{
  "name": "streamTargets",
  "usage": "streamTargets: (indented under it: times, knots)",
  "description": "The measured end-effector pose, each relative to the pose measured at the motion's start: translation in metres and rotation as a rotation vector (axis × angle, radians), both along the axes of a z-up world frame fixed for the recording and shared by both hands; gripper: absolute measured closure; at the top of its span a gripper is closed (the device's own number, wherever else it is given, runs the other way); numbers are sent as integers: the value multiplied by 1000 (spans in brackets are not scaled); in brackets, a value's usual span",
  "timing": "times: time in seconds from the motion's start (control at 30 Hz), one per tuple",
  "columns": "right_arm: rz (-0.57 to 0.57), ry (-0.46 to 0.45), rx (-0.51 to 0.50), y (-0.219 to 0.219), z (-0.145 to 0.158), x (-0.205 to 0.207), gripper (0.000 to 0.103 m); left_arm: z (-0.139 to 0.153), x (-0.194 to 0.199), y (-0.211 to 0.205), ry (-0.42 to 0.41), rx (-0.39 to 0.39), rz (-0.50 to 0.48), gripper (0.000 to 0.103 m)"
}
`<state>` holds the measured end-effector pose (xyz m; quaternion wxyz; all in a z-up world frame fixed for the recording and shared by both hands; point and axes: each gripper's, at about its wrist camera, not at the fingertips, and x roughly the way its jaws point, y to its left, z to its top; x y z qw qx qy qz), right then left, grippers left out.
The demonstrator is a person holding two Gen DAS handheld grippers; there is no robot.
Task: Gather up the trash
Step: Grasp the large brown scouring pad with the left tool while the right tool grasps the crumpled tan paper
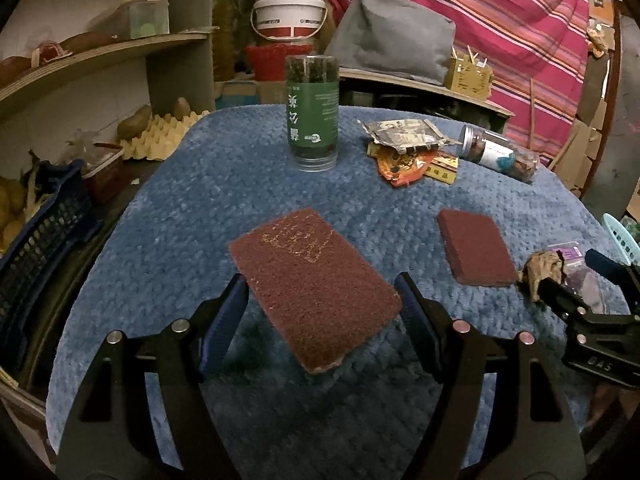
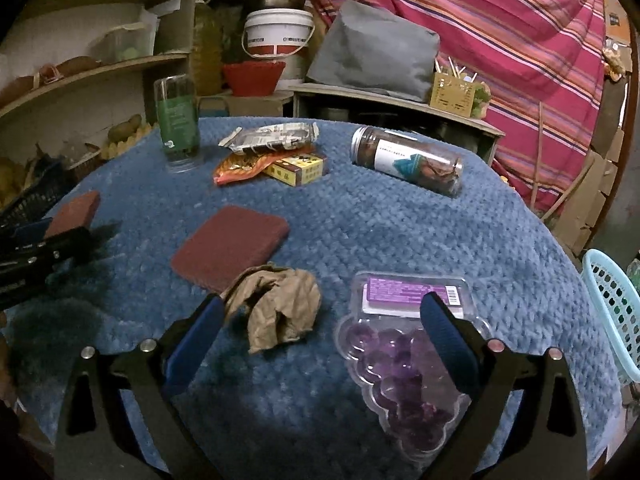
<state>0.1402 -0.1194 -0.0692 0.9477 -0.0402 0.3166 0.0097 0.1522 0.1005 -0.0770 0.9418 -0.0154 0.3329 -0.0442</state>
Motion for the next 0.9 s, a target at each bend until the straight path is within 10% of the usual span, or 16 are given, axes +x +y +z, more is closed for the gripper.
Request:
streamTargets:
  times: [0.33, 0.9]
  knots:
    - [94, 45, 21, 12, -7, 6, 58, -2, -1, -4, 4, 0, -11, 30]
    - [41, -26, 93, -50, 21, -9, 64, -1, -2, -35, 0, 57, -27, 30]
